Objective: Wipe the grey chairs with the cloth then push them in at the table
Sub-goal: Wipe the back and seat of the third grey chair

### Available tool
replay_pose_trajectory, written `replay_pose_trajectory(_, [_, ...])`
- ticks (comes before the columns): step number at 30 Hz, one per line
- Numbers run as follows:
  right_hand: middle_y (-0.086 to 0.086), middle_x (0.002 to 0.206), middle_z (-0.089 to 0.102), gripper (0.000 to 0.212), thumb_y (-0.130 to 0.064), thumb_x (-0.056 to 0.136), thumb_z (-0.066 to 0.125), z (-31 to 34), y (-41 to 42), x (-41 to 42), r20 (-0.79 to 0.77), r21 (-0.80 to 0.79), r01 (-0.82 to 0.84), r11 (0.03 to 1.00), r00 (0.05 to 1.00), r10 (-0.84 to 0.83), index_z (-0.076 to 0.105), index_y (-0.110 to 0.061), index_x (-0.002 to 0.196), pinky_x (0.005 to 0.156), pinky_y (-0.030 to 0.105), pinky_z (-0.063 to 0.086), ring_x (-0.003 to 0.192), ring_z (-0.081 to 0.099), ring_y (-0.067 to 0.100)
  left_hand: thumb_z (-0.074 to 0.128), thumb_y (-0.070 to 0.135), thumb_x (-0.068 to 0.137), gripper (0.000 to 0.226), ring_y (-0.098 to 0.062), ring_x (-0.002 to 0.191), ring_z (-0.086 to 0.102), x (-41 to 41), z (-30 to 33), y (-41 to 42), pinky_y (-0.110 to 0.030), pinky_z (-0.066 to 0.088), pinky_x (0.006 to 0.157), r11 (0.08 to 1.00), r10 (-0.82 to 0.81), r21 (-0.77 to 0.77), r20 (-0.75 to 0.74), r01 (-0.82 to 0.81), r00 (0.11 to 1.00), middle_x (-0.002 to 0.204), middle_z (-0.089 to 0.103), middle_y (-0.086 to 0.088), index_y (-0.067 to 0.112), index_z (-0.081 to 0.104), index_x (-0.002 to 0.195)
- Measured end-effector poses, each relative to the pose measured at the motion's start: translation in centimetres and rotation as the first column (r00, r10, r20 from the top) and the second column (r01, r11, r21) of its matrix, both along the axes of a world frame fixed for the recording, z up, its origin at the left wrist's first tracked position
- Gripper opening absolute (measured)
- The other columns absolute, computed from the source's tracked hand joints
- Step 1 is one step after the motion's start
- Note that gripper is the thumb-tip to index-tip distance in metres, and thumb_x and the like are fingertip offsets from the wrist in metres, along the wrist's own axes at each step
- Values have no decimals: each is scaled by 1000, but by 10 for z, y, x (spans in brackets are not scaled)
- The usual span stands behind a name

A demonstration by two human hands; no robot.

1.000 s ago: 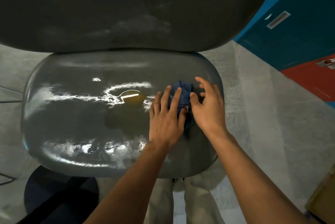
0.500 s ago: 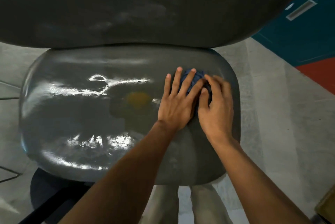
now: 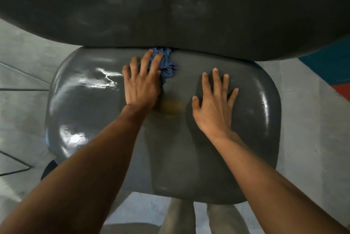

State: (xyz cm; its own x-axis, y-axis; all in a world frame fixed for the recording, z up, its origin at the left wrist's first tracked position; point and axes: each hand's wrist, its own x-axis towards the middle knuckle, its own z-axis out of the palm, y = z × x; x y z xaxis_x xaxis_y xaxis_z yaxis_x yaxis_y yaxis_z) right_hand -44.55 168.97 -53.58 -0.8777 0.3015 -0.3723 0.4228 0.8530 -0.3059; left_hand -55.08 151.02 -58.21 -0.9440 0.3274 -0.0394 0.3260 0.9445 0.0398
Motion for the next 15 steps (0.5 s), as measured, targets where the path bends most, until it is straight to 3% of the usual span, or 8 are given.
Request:
replay_pose_trajectory(6, [5, 170, 4, 66, -37, 104, 45, -14, -3, -17, 7, 48, -89, 995, 996, 89, 19, -19, 161, 121, 66, 1, 156, -2, 34, 44, 33, 108, 46, -45, 147, 32, -9, 11, -89, -59, 24, 117, 986, 155, -47, -50, -157, 987, 159, 40, -8, 25, 39, 153])
replay_pose_trajectory(10, [6, 170, 9, 64, -37, 104, 43, -22, 1, -14, 21, 82, -144, 986, 990, 143, 21, -18, 161, 120, 67, 1, 156, 1, 35, 50, 30, 106, 52, -43, 154, 17, 15, 21, -144, -57, 9, 126, 956, 290, -36, -32, -291, 956, 164, 30, -10, 25, 34, 156])
replay_pose_trajectory(15, [5, 170, 8, 64, -34, 103, 46, -19, 3, -20, 68, 72, -156, 985, 986, 151, 23, -20, 161, 120, 67, 3, 156, 2, 35, 47, 22, 106, 52, -45, 153, 17, 54, 29, -183, -58, 13, 125, 934, 355, 58, -65, -351, 933, 165, 27, -16, 19, 35, 156])
